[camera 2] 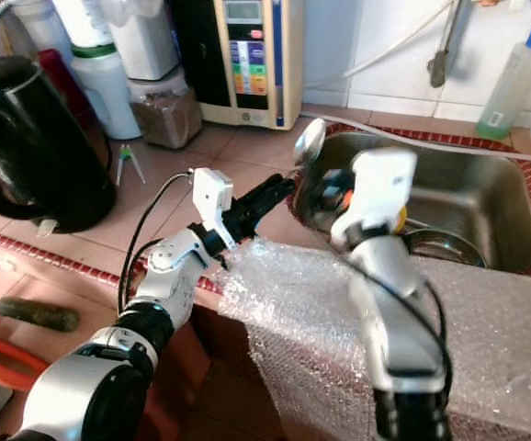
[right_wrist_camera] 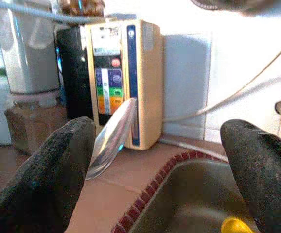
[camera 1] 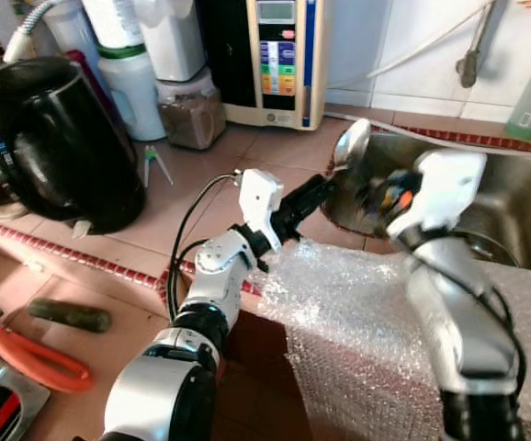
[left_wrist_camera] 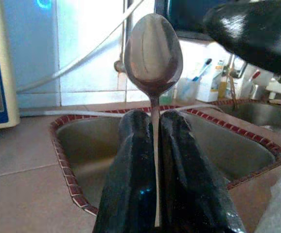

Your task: Kitchen organization

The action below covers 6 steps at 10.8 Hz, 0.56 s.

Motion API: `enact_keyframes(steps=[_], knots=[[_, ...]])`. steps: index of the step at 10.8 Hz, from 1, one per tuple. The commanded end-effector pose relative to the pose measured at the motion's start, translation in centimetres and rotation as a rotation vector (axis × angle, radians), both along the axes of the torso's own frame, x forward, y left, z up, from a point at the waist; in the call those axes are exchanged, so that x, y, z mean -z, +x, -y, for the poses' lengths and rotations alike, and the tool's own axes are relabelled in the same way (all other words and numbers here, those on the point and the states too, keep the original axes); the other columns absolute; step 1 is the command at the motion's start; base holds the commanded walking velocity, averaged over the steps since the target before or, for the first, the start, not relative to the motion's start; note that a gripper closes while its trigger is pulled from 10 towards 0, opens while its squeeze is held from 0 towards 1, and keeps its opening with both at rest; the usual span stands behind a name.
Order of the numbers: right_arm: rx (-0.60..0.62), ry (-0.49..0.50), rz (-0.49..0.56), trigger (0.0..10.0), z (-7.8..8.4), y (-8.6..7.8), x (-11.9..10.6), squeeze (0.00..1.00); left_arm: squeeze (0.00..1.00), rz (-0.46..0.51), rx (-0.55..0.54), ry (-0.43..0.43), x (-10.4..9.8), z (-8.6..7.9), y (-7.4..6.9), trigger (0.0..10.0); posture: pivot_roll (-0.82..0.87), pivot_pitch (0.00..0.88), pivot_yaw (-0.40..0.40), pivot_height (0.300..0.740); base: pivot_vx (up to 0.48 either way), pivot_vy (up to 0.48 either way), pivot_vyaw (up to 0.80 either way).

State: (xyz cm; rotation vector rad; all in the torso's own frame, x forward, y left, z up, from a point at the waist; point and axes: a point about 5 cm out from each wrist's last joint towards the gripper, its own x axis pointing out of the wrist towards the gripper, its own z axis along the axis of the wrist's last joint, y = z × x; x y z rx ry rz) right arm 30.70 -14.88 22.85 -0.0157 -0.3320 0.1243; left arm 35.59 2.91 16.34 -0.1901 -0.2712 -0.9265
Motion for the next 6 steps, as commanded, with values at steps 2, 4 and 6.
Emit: enact_keyframes(steps=[2, 4, 6], knots=[[-0.019, 0.046, 0.013, 7.8, 0.4, 0.9, -0.4, 0.0, 0.0, 0.022, 0.021, -0.023, -0.3, 0.7, -0.3, 0.0, -0.18, 0.029, 0.076, 0.74, 0.0, 0.0, 0.0], [-0.045, 0.086, 0.018, 0.0, 0.4, 1.8, -0.9, 0.0, 0.0, 0.02, 0.024, -0.024, -0.2, 0.7, -0.4, 0.0, -0.18, 0.03, 0.074, 0.74, 0.0, 0.0, 0.0], [-0.117, 0.109, 0.003, 0.0, -0.5, 2.6, -1.0, 0.0, 0.0, 0.018, 0.032, -0.026, -0.2, 0.9, -0.5, 0.0, -0.18, 0.031, 0.074, 0.74, 0.0, 0.0, 0.0]])
